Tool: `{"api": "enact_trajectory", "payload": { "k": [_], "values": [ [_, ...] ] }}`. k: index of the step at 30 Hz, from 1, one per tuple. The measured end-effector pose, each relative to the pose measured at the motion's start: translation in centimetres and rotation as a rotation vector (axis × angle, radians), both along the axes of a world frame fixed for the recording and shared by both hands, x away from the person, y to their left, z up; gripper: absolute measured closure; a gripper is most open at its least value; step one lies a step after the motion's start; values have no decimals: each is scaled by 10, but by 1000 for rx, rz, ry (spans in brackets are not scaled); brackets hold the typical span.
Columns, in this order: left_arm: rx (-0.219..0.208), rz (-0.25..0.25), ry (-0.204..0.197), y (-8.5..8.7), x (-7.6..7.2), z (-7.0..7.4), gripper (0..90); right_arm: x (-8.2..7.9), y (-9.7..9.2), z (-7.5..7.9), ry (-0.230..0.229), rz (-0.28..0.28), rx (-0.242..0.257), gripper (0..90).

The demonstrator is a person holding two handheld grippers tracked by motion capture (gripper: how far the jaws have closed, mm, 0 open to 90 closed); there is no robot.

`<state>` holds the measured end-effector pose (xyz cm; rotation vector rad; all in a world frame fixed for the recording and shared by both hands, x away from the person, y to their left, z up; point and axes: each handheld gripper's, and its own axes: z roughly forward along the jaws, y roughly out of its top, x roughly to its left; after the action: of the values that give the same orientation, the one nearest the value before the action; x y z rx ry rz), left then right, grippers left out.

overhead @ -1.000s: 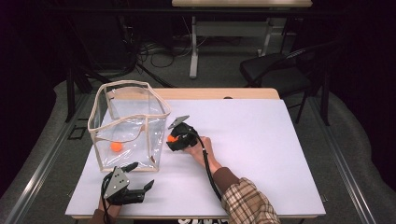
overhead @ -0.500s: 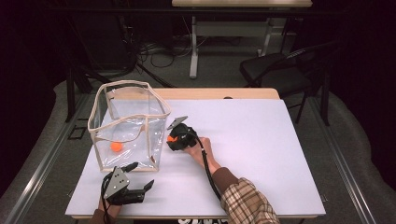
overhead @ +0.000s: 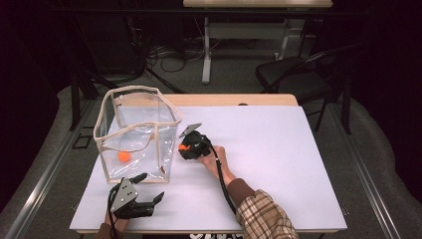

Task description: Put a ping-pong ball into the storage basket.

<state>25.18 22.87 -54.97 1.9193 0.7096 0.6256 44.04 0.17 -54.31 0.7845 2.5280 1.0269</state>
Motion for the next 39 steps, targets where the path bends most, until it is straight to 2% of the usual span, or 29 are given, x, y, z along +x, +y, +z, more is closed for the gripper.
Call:
{"api": "enact_trajectory", "payload": {
  "k": [15,39],
  "values": [
    [0,0,-2,0,0,0,158,-4,-2,8,-18,1,5,504],
    [1,2,-2,0,0,0,158,-9,-20,18,-33,-16,4,504]
  ]
}}
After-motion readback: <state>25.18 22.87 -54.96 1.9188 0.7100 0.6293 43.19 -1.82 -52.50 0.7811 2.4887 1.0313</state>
